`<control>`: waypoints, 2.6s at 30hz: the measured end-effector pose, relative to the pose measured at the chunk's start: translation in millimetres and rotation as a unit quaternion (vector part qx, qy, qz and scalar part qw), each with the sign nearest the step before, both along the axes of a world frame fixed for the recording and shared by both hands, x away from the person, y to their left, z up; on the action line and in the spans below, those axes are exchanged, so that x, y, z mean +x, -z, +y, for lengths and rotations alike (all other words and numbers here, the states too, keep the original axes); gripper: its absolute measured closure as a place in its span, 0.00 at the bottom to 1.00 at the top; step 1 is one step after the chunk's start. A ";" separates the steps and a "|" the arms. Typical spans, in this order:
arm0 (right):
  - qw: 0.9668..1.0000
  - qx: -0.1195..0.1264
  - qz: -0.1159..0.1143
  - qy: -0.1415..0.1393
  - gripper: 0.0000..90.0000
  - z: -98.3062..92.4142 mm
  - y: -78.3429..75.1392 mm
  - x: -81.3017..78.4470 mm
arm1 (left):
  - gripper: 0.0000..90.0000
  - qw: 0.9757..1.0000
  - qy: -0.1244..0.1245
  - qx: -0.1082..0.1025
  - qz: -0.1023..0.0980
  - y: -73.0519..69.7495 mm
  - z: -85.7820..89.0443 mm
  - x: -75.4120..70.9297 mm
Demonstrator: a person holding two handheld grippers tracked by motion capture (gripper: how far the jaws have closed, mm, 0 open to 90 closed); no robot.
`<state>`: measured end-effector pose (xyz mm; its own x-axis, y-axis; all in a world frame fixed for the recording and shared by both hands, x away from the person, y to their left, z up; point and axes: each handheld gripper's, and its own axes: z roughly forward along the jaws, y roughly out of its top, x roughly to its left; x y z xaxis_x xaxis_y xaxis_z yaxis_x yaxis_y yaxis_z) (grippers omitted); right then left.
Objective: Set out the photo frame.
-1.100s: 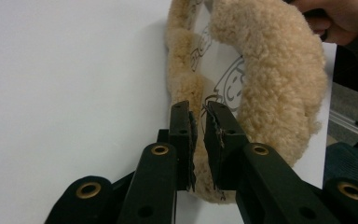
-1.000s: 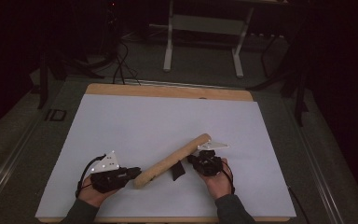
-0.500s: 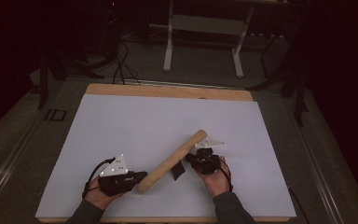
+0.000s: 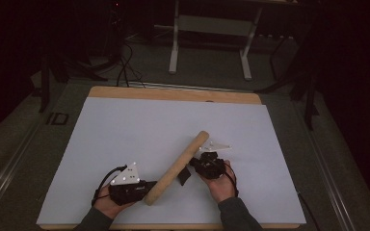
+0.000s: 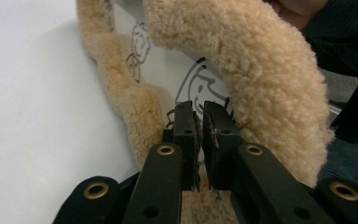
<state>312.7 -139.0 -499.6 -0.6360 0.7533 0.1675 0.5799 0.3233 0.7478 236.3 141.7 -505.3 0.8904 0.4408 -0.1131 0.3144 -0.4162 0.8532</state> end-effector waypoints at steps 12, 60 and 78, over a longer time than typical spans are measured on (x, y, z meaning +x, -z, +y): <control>1.000 -0.001 0.004 0.000 1.00 5.1 -0.3 4.4 | 0.95 1.000 0.011 0.003 -0.002 1.4 -11.0 -1.9; 0.998 0.023 0.044 -0.046 1.00 27.3 -6.2 25.2 | 1.00 0.999 -0.015 0.013 -0.037 10.5 -53.0 -4.7; 0.998 0.029 0.020 -0.060 1.00 13.4 -30.6 0.5 | 1.00 0.999 0.001 0.020 -0.039 9.8 -56.4 -12.7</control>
<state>313.1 -125.6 -469.0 -0.7131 0.6604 0.2353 0.5688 0.3488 0.7449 223.6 85.4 -515.1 0.8971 0.4410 -0.0255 0.2459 -0.4507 0.8581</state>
